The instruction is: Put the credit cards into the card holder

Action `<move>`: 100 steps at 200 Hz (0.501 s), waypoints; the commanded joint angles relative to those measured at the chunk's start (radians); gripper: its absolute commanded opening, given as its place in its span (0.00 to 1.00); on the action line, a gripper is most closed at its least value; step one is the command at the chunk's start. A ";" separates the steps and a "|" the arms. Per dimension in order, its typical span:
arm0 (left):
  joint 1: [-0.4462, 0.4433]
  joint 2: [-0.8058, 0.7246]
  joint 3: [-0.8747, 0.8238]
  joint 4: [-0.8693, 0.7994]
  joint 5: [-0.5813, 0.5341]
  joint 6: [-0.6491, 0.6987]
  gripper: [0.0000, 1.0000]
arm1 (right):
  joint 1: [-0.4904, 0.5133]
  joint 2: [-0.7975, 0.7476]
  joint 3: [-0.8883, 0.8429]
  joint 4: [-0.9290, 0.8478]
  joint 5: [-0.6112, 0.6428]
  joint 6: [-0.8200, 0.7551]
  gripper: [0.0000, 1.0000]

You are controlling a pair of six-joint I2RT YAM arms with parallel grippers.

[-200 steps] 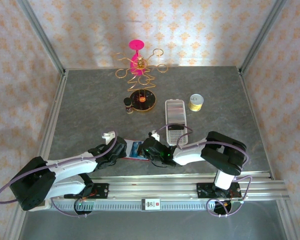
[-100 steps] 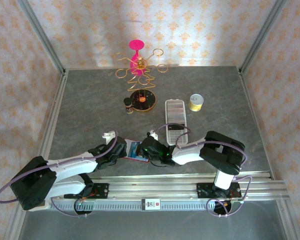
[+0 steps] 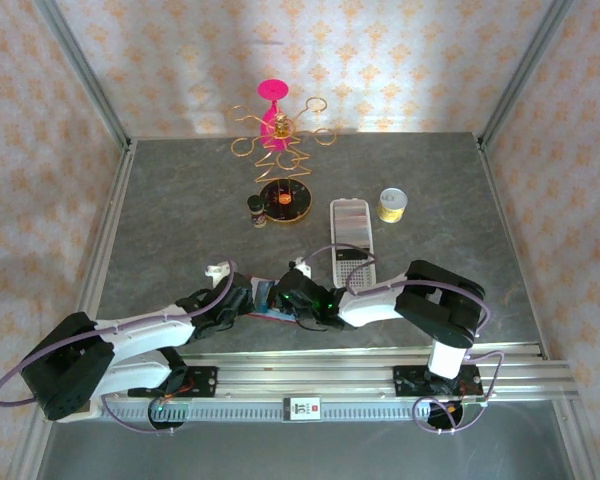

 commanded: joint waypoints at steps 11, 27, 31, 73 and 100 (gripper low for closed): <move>-0.010 0.023 -0.042 0.004 0.192 -0.017 0.01 | 0.005 0.040 0.049 -0.048 0.015 -0.021 0.01; -0.010 0.016 -0.049 0.018 0.199 -0.022 0.01 | 0.002 0.037 0.061 -0.089 0.023 -0.038 0.06; -0.011 0.014 -0.049 0.015 0.195 -0.024 0.01 | 0.002 0.033 0.062 -0.105 0.030 -0.042 0.08; -0.011 -0.007 -0.066 0.005 0.163 -0.029 0.01 | -0.001 -0.038 0.033 -0.209 0.095 -0.068 0.23; -0.011 0.000 -0.068 0.015 0.176 -0.030 0.00 | -0.002 -0.030 0.027 -0.211 0.072 -0.068 0.20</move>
